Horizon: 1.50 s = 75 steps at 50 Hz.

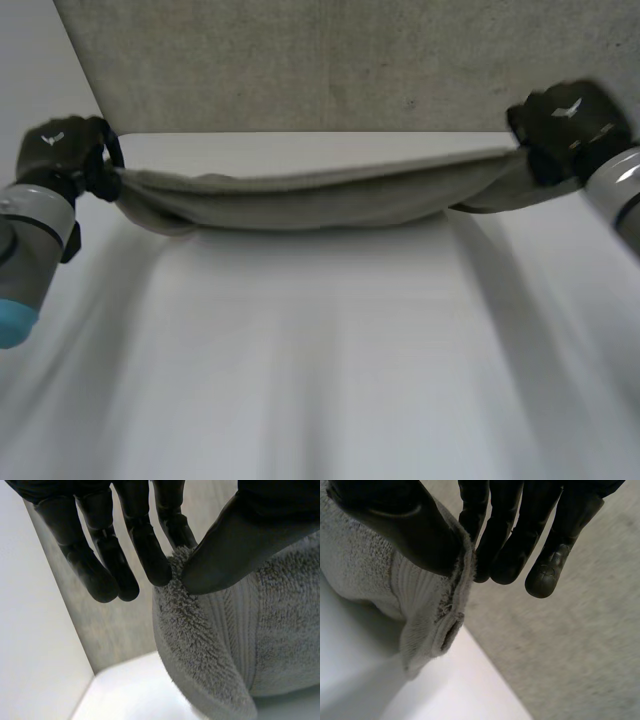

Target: Fold the towel.

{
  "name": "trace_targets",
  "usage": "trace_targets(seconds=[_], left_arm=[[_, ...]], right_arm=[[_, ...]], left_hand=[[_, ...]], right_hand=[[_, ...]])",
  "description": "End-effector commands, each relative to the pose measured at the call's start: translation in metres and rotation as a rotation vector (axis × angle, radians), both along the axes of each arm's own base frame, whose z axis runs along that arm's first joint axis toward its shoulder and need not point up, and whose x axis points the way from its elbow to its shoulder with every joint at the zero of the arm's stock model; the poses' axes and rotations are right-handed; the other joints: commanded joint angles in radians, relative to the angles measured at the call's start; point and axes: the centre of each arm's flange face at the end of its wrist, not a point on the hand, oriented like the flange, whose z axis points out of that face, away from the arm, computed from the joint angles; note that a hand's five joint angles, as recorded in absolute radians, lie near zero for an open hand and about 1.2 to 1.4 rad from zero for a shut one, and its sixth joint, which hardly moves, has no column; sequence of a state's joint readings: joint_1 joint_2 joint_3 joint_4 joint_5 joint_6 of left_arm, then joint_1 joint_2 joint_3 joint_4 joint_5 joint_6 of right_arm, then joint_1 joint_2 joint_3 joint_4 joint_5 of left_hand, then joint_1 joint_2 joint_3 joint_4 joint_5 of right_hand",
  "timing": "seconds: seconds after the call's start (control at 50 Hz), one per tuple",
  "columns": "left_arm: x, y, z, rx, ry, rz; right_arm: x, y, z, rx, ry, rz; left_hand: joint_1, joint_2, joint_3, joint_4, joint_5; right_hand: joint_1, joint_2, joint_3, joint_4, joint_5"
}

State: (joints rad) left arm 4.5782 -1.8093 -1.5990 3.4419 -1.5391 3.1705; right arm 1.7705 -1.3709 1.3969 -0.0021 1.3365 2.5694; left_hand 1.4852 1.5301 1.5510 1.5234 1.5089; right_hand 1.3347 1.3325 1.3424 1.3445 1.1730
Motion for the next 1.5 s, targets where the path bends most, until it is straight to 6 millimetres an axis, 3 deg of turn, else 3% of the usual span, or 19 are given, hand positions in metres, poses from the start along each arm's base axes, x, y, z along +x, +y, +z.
trace_targets(seconds=[0.02,0.08,0.16,0.32,0.42,0.54,0.64,0.72,0.78,0.8,0.84,0.92,1.02,1.12,1.22,1.24,1.28,1.38,1.5], left_arm=[[0.002,0.032,0.064,-0.176,-0.021,-0.046],[0.0,0.042,0.083,-0.241,-0.085,-0.057],[-0.001,0.043,0.085,-0.233,-0.152,-0.062],[-0.02,0.014,0.037,-0.018,-0.271,-0.123],[-0.035,-0.021,-0.001,0.094,-0.365,-0.164],[-0.05,-0.045,-0.002,0.048,-0.403,-0.189],[-0.066,-0.065,0.036,-0.152,-0.352,-0.18],[-0.075,-0.072,0.097,-0.455,-0.199,-0.149],[-0.071,-0.064,0.144,-0.628,-0.069,-0.142],[-0.071,-0.063,0.144,-0.629,-0.069,-0.142],[-0.065,-0.057,0.164,-0.674,0.015,-0.156],[-0.062,-0.055,0.164,-0.647,0.05,-0.172],[-0.062,-0.06,0.136,-0.544,0.049,-0.179],[-0.051,-0.066,0.089,-0.407,0.018,-0.165],[-0.041,-0.055,0.01,-0.182,-0.023,-0.168],[-0.041,-0.055,0.01,-0.181,-0.023,-0.168],[-0.04,-0.044,-0.022,-0.091,-0.039,-0.203],[-0.03,-0.03,-0.06,0.018,-0.117,-0.23],[-0.02,-0.017,-0.078,0.069,-0.214,-0.243]], right_arm=[[-0.034,0.018,0.071,-0.077,0.052,-0.018],[-0.04,0.026,0.09,-0.087,0.073,-0.028],[-0.043,0.024,0.092,-0.056,0.114,-0.039],[-0.023,0.003,0.042,0.089,0.286,0.001],[-0.009,-0.013,0.007,0.165,0.36,0.009],[0.017,-0.038,-0.022,0.157,0.414,0.059],[0.039,-0.068,-0.003,-0.043,0.355,0.036],[0.059,-0.088,0.045,-0.419,0.153,-0.015],[0.056,-0.084,0.084,-0.632,0.005,-0.046],[0.056,-0.084,0.084,-0.633,0.004,-0.046],[0.044,-0.066,0.12,-0.732,-0.072,-0.054],[0.043,-0.065,0.116,-0.69,-0.089,-0.04],[0.046,-0.062,0.095,-0.546,-0.06,0.013],[0.049,-0.057,0.058,-0.382,0.002,0.094],[0.034,-0.051,-0.014,-0.152,0.069,0.144],[0.034,-0.051,-0.014,-0.151,0.07,0.145],[0.032,-0.047,-0.032,-0.095,0.086,0.155],[0.018,-0.029,-0.091,0.071,0.186,0.144],[0.0,-0.023,-0.104,0.117,0.231,0.104]], left_hand=[[-0.089,-0.134,-0.155,-0.127,-0.287],[-0.089,-0.134,-0.155,-0.127,-0.287],[-0.089,-0.134,-0.155,-0.127,-0.287],[-0.089,-0.134,-0.155,-0.127,-0.287],[-0.089,-0.134,-0.155,-0.127,-0.287],[-0.089,-0.134,-0.155,-0.127,-0.287],[-0.089,-0.134,-0.155,-0.127,-0.287],[-0.089,-0.134,-0.155,-0.127,-0.287],[-0.089,-0.134,-0.155,-0.127,-0.287],[-0.089,-0.134,-0.155,-0.127,-0.287],[-0.089,-0.134,-0.155,-0.127,-0.287],[-0.089,-0.134,-0.155,-0.127,-0.287],[-0.089,-0.134,-0.155,-0.127,-0.287],[-0.089,-0.134,-0.155,-0.127,-0.287],[-0.089,-0.134,-0.155,-0.127,-0.287],[-0.089,-0.134,-0.155,-0.127,-0.287],[-0.089,-0.134,-0.155,-0.127,-0.287],[-0.089,-0.134,-0.155,-0.127,-0.287],[-0.089,-0.134,-0.155,-0.127,-0.287]], right_hand=[[0.062,0.064,0.054,0.052,0.049],[0.062,0.064,0.054,0.052,0.049],[0.062,0.064,0.054,0.052,0.049],[0.062,0.064,0.054,0.052,0.049],[0.062,0.064,0.054,0.052,0.049],[0.062,0.064,0.054,0.052,0.049],[0.062,0.064,0.054,0.052,0.049],[0.062,0.064,0.054,0.052,0.049],[0.062,0.064,0.054,0.052,0.049],[0.062,0.064,0.054,0.052,0.049],[0.062,0.064,0.054,0.052,0.049],[0.062,0.064,0.054,0.052,0.049],[0.062,0.064,0.054,0.052,0.049],[0.062,0.064,0.054,0.052,0.049],[0.062,0.064,0.054,0.052,0.049],[0.062,0.064,0.054,0.052,0.049],[0.062,0.064,0.054,0.052,0.049],[0.062,0.064,0.054,0.052,0.049],[0.062,0.064,0.054,0.052,0.049]])
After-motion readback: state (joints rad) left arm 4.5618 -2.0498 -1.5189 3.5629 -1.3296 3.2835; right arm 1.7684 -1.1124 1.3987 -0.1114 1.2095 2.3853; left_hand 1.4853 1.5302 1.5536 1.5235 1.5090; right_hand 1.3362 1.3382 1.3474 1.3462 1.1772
